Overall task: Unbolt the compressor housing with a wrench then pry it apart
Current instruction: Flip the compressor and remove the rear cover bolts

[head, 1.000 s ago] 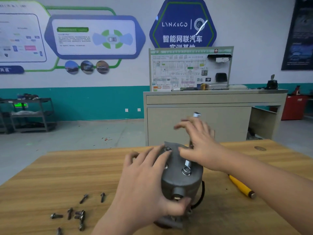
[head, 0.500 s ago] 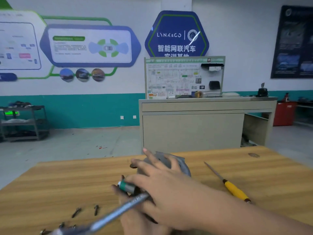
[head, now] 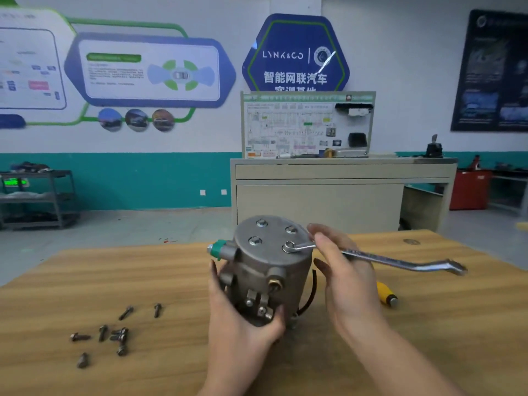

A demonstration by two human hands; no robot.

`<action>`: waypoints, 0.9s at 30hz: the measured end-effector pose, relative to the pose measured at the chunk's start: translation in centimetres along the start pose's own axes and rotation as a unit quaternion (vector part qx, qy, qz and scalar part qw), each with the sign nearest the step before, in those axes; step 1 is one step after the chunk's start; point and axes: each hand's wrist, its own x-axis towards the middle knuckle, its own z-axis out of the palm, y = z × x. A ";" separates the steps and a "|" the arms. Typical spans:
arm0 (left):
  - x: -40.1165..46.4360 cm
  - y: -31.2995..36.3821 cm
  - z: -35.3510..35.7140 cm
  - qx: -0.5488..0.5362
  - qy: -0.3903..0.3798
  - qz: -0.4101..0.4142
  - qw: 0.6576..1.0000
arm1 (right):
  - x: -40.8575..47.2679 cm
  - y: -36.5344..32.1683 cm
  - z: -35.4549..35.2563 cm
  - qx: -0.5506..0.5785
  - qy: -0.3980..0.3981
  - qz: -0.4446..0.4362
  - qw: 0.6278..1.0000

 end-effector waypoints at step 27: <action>-0.8 0.0 -1.3 0.018 -0.032 -0.023 0.999 | -3.7 -4.3 5.0 -0.427 -0.229 -0.450 0.750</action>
